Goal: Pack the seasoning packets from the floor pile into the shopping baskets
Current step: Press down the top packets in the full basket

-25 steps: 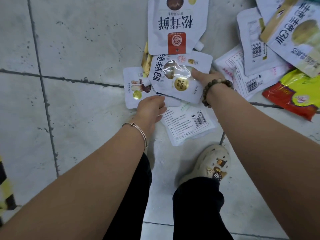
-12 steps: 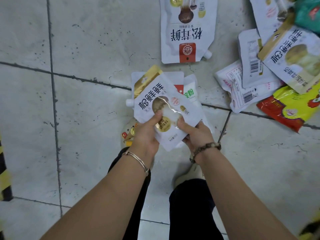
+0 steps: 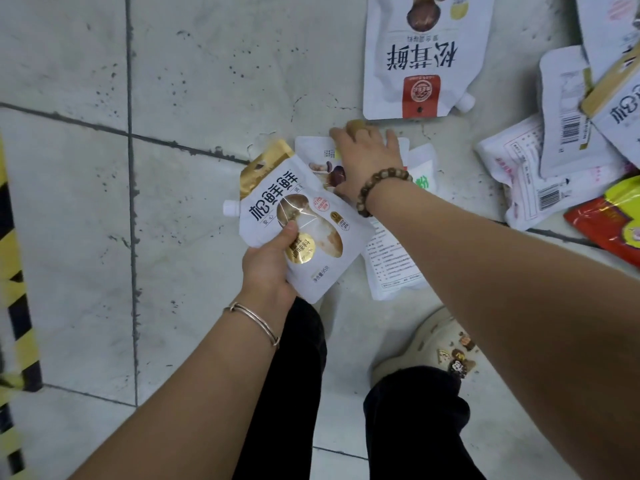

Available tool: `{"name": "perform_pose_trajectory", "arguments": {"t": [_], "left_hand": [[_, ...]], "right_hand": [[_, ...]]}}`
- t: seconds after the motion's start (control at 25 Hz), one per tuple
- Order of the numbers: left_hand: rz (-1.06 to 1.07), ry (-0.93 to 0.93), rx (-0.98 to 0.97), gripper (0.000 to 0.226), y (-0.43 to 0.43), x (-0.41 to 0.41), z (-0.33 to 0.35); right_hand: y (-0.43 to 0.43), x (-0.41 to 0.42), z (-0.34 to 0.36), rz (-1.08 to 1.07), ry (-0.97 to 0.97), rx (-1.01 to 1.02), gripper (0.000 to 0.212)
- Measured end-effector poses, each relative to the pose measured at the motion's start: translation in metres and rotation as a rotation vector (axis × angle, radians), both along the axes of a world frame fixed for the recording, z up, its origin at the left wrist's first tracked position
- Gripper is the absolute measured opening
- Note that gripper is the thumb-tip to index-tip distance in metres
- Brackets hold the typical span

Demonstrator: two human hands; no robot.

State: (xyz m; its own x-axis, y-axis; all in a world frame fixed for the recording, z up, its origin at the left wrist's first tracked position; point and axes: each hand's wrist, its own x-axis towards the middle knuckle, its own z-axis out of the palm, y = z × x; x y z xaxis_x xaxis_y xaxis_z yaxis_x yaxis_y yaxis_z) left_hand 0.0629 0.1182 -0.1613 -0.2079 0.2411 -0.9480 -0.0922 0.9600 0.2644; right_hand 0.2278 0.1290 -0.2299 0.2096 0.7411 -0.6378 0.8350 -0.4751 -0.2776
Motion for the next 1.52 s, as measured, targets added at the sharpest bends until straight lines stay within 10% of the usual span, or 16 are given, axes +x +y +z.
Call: {"name": "perform_pose_trajectory", "arguments": {"t": [0.36, 0.88, 1.52], "left_hand": [[-0.065, 0.027, 0.038, 0.022, 0.009, -0.003, -0.012], [-0.705, -0.131, 0.194, 0.027, 0.015, 0.056, 0.092], [-1.595, -0.392, 0.115, 0.019, -0.111, 0.148, 0.304]], "right_hand": [[-0.004, 0.017, -0.005, -0.273, -0.105, -0.184, 0.045], [-0.152, 0.061, 0.151, -1.774, 0.444, 0.339, 0.023], [-0.367, -0.013, 0.379, -2.398, 0.243, 0.579, 0.019]]}}
